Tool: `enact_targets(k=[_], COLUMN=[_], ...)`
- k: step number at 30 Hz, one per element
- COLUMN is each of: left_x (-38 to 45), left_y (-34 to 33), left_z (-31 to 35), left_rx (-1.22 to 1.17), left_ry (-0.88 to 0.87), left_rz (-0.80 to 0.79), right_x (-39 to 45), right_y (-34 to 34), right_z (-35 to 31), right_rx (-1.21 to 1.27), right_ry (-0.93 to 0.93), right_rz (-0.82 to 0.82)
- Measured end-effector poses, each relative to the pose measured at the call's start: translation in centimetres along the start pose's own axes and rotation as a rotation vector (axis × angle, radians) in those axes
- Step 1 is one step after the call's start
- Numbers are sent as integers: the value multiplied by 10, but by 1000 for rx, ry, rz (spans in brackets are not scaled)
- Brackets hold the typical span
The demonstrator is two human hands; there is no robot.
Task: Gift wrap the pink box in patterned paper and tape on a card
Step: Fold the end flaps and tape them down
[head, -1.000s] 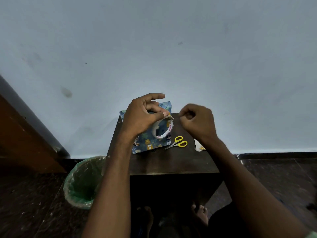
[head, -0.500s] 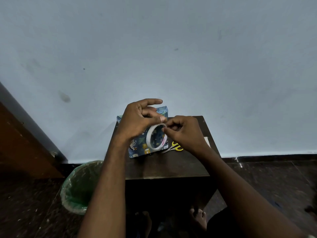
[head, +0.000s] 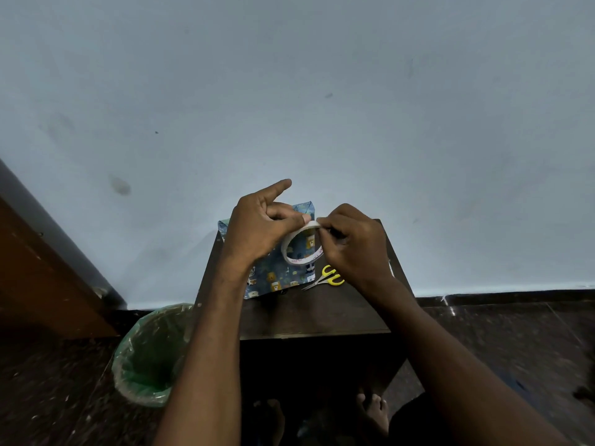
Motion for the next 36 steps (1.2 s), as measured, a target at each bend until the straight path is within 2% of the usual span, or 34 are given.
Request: enact_targets(k=[4, 7, 9, 14, 17, 21, 23, 24, 26, 28, 29, 30, 32, 34, 36], left_x=[-1, 0, 1, -1, -2, -1, -2, -2, -2, -2, -3, -3, -4, -5, -6], left_y=[1, 2, 4, 5, 3, 5, 6, 6, 6, 6, 6, 7, 7, 9, 9], left_z=[0, -1, -3, -4, -4, -5, -5, -4, -3, -2, -1, 0, 2, 4, 6], left_rx=[15, 69, 68, 110, 113, 65, 40, 33, 35, 54, 63, 69, 78, 75, 51], left_ry=[-5, -69, -87, -120, -127, -116, -119, -120, -129, -158, -171, -179, -181, -173, -165], left_rz=[-1, 29, 28, 37, 41, 45, 46, 51, 59, 61, 63, 68, 82, 104, 126], right_x=[3, 5, 5, -20, -41, -67, -64, -55, -25, 7, 18, 27, 35, 31, 23], right_y=[6, 4, -2, -32, -48, -70, -72, -70, -53, -26, -17, -14, -18, -31, -42], right_z=[-7, 0, 17, 59, 68, 74, 76, 77, 74, 55, 40, 25, -2, -17, -18], right_rx=[-48, -49, -91, -273, -391, -430, -441, -440, -392, -237, -138, -36, 145, 259, 270], right_ry=[82, 73, 22, -37, -56, -128, -188, -229, -319, -365, -336, -284, -223, -279, -336], right_rz=[68, 18, -107, -633, -800, -935, -889, -785, -401, 28, 164, 228, 199, 85, 17])
Point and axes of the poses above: each hand's wrist, its own x-axis towards the middle knuckle, its own y-axis out of the back of the hand, z = x × y, the point moved 6 cm from there along x, towards the middle knuckle, and after that the axes turned 15 degrees about z, right-handed, at the moved point
